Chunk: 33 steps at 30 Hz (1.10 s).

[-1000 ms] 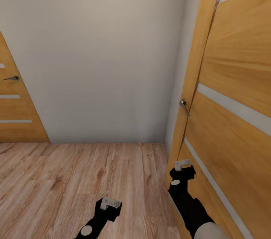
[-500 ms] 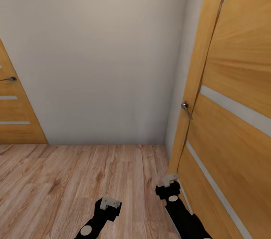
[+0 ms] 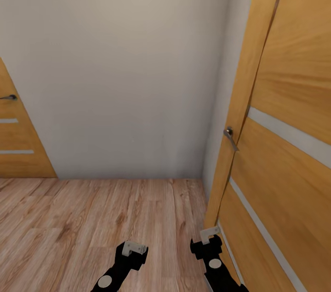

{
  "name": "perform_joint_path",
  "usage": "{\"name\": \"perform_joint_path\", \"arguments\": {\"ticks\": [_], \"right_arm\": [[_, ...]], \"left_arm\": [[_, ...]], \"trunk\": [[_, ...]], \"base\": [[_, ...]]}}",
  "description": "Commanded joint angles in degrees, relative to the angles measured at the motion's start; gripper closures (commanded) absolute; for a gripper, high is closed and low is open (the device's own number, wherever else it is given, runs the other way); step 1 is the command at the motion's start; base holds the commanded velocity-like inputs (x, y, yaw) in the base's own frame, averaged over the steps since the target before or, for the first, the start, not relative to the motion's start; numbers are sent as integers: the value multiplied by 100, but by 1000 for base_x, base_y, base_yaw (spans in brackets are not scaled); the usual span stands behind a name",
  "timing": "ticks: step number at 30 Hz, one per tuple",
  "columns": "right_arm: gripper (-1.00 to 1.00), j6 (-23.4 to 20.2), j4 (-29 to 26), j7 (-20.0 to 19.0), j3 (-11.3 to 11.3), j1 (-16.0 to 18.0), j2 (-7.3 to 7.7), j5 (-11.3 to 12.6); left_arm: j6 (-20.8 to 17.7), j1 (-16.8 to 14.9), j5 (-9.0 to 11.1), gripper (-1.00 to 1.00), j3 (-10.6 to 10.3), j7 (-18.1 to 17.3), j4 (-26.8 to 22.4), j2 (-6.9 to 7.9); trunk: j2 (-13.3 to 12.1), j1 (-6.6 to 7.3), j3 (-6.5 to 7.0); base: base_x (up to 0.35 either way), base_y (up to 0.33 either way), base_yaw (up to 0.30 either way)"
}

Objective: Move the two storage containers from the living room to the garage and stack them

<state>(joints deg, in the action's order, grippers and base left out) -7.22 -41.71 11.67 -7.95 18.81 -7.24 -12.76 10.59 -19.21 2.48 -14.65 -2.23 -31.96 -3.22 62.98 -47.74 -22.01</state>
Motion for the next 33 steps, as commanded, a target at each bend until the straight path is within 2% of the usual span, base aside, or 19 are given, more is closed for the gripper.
{"name": "perform_joint_path", "arguments": {"ticks": [1, 15, 33], "right_arm": [[-100, -47, -8, 30, -17, -2, 2, -58], [-100, -8, -4, 36, -14, -17, 3, -51], [-100, -8, -4, 37, -14, -18, 3, -51]], "left_arm": [[17, -4, 22, -100, -8, -14, 5, 2], [10, -4, -5, -100, -13, -14, 12, 3], [9, -4, -25, -100, -27, -14, 13, 5]], "trunk": [[4, -1, -6], [4, -1, -6], [4, -1, -6]], "base": [[78, 0, 0], [117, 0, 0], [321, 0, 0]]}}
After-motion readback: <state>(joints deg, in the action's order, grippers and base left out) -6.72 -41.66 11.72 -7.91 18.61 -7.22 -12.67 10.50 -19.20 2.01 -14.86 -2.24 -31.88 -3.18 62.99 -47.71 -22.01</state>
